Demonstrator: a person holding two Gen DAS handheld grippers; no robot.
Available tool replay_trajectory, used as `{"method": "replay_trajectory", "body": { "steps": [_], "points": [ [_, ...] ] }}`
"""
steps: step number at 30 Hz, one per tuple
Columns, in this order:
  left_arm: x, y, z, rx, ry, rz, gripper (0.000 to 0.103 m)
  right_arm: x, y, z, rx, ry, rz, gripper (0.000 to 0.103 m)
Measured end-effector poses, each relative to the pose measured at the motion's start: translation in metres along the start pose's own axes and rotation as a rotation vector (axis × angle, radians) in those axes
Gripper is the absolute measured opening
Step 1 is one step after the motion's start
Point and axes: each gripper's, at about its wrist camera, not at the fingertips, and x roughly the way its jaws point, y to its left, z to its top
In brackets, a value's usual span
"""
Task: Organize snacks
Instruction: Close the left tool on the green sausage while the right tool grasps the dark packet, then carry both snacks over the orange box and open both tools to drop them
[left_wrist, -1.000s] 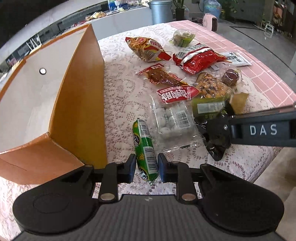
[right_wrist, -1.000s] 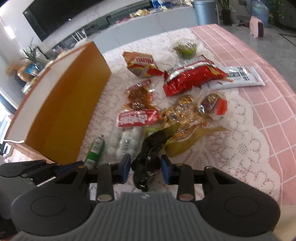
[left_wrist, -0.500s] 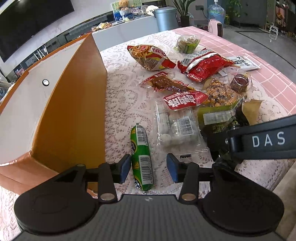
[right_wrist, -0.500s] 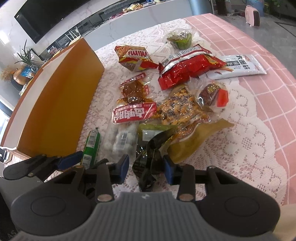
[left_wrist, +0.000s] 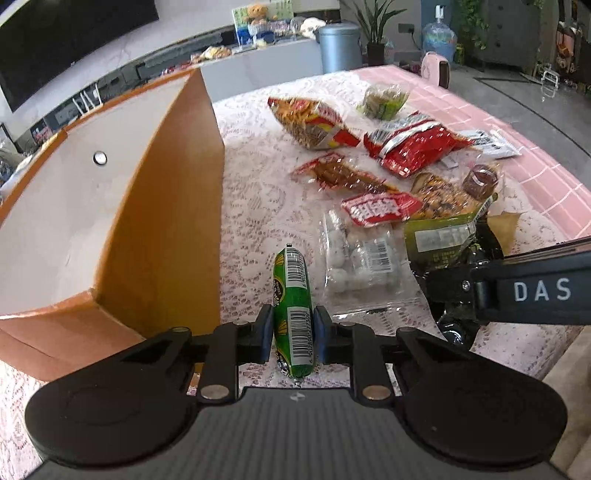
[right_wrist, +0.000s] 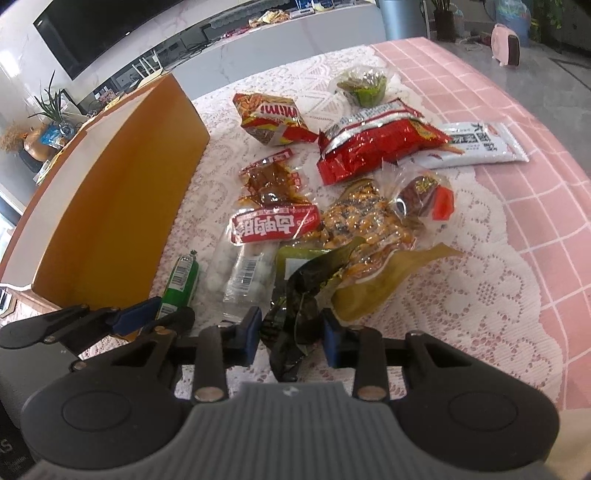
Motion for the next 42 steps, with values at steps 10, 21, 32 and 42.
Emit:
{"method": "replay_trajectory", "body": {
  "steps": [10,21,32,42],
  "points": [
    [-0.03,0.003,0.002,0.003,-0.067,-0.025,0.024,-0.038,0.011,-0.011,-0.01,-0.071,0.004,0.032],
    [-0.079,0.028,0.019,-0.095,-0.165,-0.113,0.024,-0.087,0.045,-0.014,-0.093,-0.169,-0.027,0.032],
    [-0.115,0.092,0.04,-0.198,-0.212,-0.195,0.024,-0.118,0.09,0.008,-0.167,-0.24,0.034,0.032],
    [-0.111,0.185,0.055,-0.266,-0.167,-0.197,0.025,-0.106,0.158,0.041,-0.27,-0.223,0.185,0.032]
  ]
}}
